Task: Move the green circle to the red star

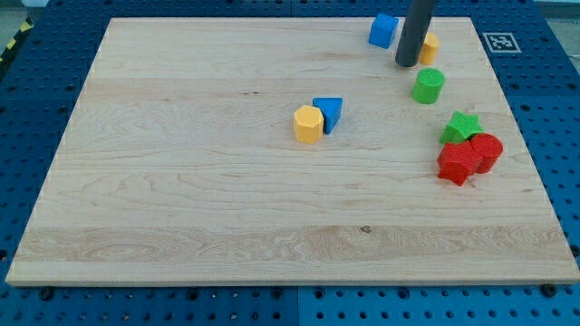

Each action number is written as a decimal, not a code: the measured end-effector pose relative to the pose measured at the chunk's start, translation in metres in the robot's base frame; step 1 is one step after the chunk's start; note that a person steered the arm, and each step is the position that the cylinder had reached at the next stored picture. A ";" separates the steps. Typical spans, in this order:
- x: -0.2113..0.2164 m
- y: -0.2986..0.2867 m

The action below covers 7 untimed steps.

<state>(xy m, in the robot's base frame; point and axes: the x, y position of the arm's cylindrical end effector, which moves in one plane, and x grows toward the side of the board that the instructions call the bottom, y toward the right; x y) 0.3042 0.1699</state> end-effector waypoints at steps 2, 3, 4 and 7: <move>0.053 0.010; 0.063 0.012; 0.047 0.028; 0.081 0.041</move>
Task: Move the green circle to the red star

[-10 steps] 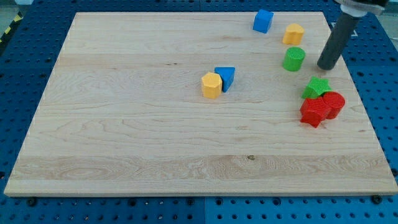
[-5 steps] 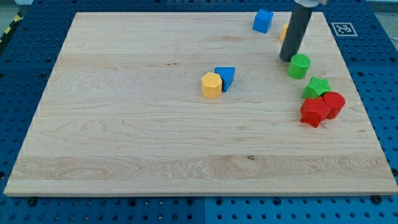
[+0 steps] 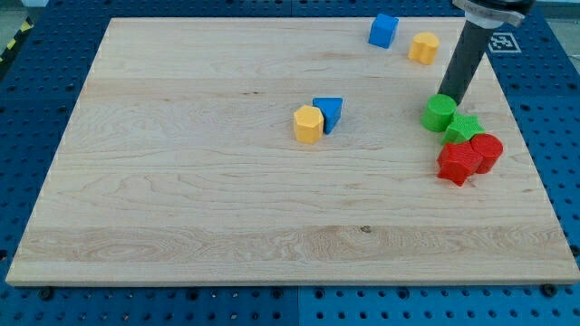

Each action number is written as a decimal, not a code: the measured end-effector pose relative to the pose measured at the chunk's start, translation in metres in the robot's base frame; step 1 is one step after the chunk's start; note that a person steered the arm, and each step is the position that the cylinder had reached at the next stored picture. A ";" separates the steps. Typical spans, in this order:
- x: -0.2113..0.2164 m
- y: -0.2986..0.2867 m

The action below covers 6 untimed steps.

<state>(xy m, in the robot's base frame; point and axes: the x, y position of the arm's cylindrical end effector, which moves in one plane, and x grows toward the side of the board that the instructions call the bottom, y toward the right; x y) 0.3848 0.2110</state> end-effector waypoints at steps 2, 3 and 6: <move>0.015 -0.016; 0.015 -0.038; 0.020 -0.089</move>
